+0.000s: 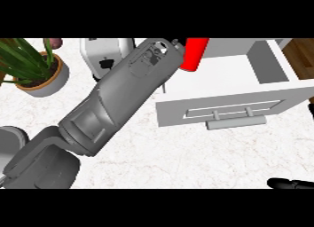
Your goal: Pick up the can, place it into the drawer and close the drawer
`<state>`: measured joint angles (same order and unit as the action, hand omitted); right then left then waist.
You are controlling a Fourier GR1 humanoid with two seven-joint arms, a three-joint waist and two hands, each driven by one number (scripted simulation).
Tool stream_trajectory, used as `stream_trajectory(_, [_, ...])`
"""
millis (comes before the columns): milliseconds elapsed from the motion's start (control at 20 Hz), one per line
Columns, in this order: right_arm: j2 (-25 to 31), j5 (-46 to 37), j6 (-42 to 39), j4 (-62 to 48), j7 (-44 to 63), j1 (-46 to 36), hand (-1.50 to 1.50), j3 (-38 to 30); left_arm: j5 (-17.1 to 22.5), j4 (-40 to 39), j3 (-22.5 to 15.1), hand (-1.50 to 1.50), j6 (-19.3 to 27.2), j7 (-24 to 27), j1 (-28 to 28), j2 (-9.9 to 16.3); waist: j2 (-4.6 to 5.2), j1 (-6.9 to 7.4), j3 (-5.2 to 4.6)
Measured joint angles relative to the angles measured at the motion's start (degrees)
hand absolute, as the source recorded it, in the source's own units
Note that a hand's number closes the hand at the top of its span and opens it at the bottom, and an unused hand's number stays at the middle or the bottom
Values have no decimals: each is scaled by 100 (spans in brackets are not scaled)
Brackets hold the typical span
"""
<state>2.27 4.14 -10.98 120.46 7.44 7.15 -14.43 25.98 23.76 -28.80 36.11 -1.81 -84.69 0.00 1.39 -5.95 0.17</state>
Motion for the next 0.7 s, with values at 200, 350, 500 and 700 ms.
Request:
stream_trajectory(200, [-14,8,-15,123,49,53,-150,46,102,-66,-257,150,73,143,147,0,7,-48,0])
stream_trajectory(350, [0,8,6,166,99,-6,-150,53,151,-155,-390,-150,138,268,181,0,21,-78,-1])
stream_trajectory(500, [35,-19,-6,156,106,-39,-150,58,231,-167,-552,-150,281,230,213,0,22,-98,0])
stream_trajectory(700, [50,-12,-47,137,47,-45,-150,70,327,-245,-666,-150,485,330,292,1,41,-145,1])
